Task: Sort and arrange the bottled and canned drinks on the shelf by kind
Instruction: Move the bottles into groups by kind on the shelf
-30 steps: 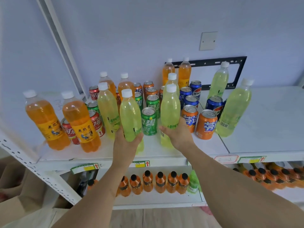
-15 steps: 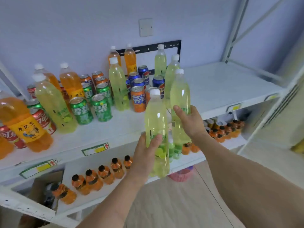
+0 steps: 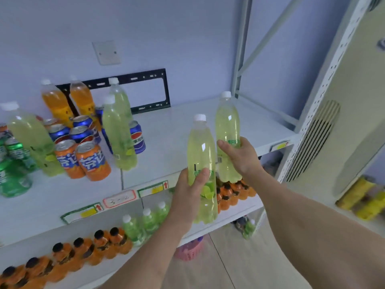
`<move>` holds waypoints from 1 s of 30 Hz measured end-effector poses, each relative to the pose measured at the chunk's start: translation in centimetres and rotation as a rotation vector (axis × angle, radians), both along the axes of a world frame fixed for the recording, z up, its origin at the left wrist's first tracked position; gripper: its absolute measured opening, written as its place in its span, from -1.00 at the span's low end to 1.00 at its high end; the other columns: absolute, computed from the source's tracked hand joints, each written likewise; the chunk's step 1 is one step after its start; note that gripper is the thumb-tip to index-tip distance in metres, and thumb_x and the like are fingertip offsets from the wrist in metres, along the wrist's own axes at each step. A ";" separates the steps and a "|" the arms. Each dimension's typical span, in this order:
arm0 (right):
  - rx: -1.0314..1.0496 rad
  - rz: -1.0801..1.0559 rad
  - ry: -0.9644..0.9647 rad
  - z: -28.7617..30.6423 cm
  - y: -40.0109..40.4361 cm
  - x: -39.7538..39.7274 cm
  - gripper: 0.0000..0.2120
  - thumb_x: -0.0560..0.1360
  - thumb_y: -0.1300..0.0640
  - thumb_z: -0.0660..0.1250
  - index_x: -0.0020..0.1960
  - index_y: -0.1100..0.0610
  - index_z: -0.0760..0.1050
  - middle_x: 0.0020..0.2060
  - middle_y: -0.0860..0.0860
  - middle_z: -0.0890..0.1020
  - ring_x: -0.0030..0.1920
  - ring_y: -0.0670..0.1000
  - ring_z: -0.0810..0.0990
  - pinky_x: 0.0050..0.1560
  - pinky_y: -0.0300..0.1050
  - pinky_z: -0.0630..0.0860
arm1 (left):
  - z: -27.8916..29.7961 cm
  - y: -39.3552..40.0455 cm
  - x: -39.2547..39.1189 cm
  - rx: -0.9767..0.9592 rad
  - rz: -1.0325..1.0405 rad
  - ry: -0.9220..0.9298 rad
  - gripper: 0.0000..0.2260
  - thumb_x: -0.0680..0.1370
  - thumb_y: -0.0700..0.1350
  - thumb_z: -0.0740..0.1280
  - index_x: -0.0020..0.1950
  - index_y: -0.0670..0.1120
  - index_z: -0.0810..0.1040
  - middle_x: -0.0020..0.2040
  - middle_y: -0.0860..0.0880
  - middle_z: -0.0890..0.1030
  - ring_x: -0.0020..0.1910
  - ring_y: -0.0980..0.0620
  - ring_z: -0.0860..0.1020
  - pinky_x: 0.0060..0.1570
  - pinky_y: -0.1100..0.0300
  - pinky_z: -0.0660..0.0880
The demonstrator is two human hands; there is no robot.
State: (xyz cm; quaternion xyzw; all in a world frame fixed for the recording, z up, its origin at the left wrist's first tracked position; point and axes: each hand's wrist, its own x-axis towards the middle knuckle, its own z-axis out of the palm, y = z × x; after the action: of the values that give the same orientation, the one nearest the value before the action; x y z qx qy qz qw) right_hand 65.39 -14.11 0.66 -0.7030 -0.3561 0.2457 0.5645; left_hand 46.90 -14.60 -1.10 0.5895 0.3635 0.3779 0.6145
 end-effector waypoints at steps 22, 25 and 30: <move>0.047 0.181 0.148 0.1 19.5 34.6 -0.48 0.32 -0.10 0.57 0.17 0.05 0.47 -0.12 0.10 0.68 -0.26 0.05 0.69 -0.20 -0.02 0.62 | 2.2 15.0 32.3 -0.058 0.218 0.021 -0.61 0.43 0.24 0.35 0.13 0.03 0.56 -0.05 0.00 0.68 -0.14 0.07 0.67 -0.20 0.18 0.57; 0.080 0.236 0.183 -0.6 22.0 36.4 -0.51 0.35 -0.04 0.56 0.18 0.06 0.46 -0.13 0.12 0.68 -0.28 0.05 0.67 -0.20 -0.02 0.60 | 2.2 16.1 34.2 -0.076 0.290 0.020 -0.61 0.41 0.22 0.36 0.11 0.01 0.56 -0.11 0.00 0.68 -0.19 0.06 0.67 -0.28 0.21 0.55; 0.114 0.277 0.195 -2.0 25.0 38.0 -0.53 0.37 -0.01 0.56 0.19 0.01 0.45 -0.15 0.07 0.68 -0.24 0.05 0.67 -0.12 0.05 0.60 | 1.3 17.3 35.9 -0.114 0.389 0.008 -0.63 0.42 0.22 0.37 0.10 0.02 0.57 -0.08 -0.06 0.68 -0.13 -0.06 0.68 -0.15 0.01 0.64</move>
State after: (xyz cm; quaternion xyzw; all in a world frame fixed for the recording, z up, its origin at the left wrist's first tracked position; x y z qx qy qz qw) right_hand 103.36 10.86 -1.33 -0.5869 -0.4064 0.3676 0.5961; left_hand 82.79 2.70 0.22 0.4737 0.4940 0.4659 0.5608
